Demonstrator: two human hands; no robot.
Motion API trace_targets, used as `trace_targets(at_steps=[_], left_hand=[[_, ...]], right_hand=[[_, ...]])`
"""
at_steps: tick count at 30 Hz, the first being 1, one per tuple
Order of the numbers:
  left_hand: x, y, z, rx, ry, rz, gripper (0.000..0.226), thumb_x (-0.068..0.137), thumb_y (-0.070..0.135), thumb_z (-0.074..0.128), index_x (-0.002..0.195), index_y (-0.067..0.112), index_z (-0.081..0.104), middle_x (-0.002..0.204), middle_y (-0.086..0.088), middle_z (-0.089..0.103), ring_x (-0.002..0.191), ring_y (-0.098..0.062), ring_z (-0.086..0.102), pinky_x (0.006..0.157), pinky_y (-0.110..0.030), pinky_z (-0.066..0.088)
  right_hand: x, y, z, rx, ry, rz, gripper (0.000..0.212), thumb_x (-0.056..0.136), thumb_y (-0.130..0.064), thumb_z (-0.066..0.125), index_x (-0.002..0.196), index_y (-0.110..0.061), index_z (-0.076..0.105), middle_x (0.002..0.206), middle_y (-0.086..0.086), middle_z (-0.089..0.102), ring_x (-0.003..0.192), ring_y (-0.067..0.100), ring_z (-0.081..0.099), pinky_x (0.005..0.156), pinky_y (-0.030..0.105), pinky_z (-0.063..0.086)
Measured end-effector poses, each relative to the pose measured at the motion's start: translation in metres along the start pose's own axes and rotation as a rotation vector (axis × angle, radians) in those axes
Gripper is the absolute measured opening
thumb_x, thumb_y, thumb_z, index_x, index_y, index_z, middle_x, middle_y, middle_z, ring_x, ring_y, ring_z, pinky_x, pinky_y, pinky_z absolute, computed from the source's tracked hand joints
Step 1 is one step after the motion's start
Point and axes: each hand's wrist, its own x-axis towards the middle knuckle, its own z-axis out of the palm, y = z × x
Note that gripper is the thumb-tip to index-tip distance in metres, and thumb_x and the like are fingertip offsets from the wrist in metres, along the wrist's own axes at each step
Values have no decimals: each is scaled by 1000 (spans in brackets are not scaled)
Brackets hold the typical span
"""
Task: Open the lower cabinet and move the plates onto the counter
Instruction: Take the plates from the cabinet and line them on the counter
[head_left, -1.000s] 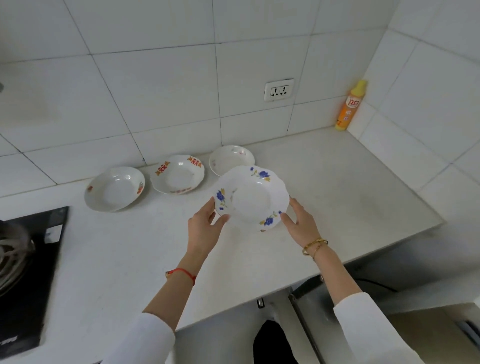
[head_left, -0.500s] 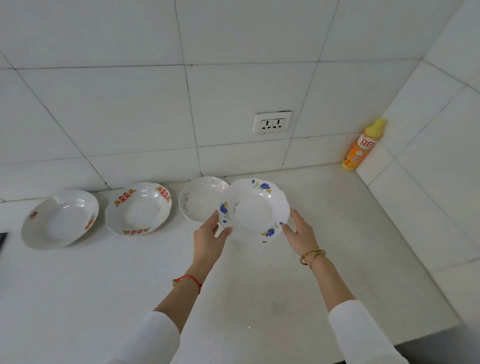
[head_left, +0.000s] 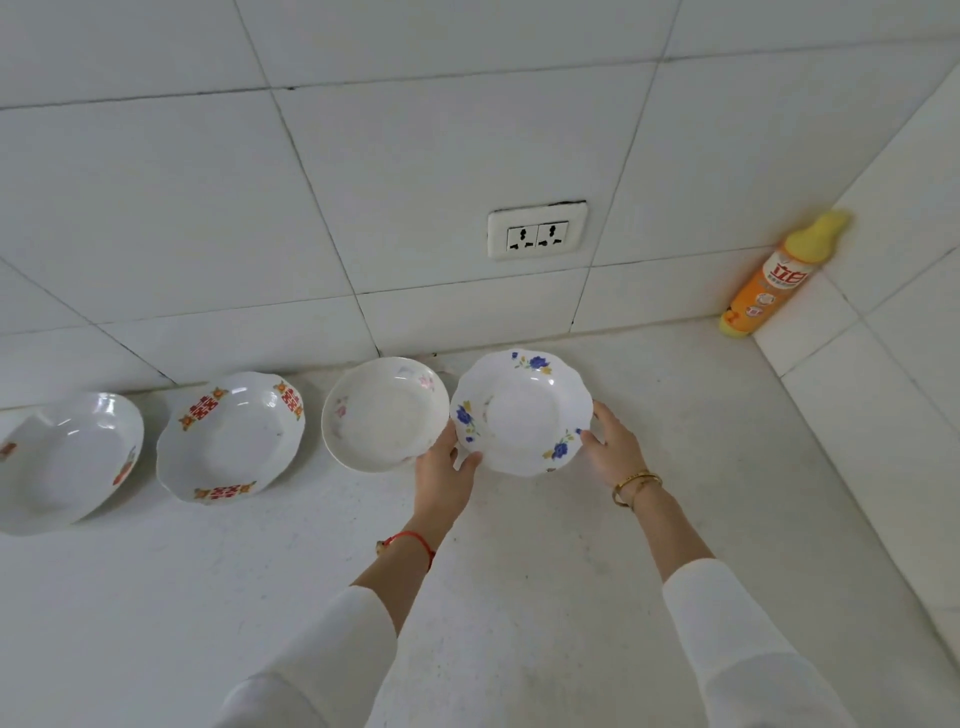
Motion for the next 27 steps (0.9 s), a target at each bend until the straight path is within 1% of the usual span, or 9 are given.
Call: trace_targets(at_steps=[3,9,13,15,18,22,24,25,27], left_hand=[[10,-7,7,16,-14,-18,55,86,5,65,138,15,49,133,-3,59,127,-23,52,108,-43,42],[27,-12,20,79,-17,-29,61,88,7,63,143,21,41,135,-2,57,130,-25,48,109,-46,39],[38,-13,27,132,12,-14,63,87,7,63,144,21,40,134,-3,58,130,-26,48,110,-48,38],[43,-14,29,138,33,-21,62,87,7,63,143,20,41,130,-4,60,127,-26,50,109,-47,40],[47,-17,34,144,58,-39,61,88,6,62,143,21,41,125,-2,62,123,-24,53,107,-40,40],[53,-18,37,154,66,-54,62,89,7,61,144,24,39,126,1,61,122,-22,53,100,-29,36],[55,-18,37,166,68,-60,63,89,6,61,144,24,38,125,1,62,120,-21,54,94,-24,34],[54,-15,36,176,64,-71,63,89,5,61,145,24,37,124,2,62,120,-21,54,92,-22,33],[54,-13,37,195,64,-83,62,89,4,60,144,23,37,124,1,61,120,-22,54,91,-22,33]], right_hand=[[11,5,1,-1,-20,6,50,94,-6,47,143,-12,37,141,14,48,134,33,40,111,44,33],[31,11,0,-12,-15,2,49,96,-6,46,143,-11,36,141,14,48,133,34,40,110,43,33],[46,9,-3,-31,-25,-17,48,95,-5,45,142,-11,36,140,14,49,131,34,42,109,43,35],[51,8,-3,-50,-33,-29,47,95,-4,45,141,-10,38,138,15,50,129,34,44,108,42,37],[59,9,0,-75,-41,-34,46,95,-4,45,140,-10,38,136,16,50,127,33,45,106,41,38],[66,13,1,-105,-50,-42,44,95,-5,45,138,-10,39,136,16,48,128,34,43,104,39,37],[68,14,2,-115,-56,-54,41,94,-5,45,135,-9,40,137,16,45,131,36,39,108,42,34],[67,12,2,-121,-62,-49,41,94,-4,44,135,-9,40,138,16,43,135,36,34,112,45,29],[69,15,2,-142,-74,-37,42,95,-5,42,136,-8,37,144,17,37,143,36,21,120,48,13]])
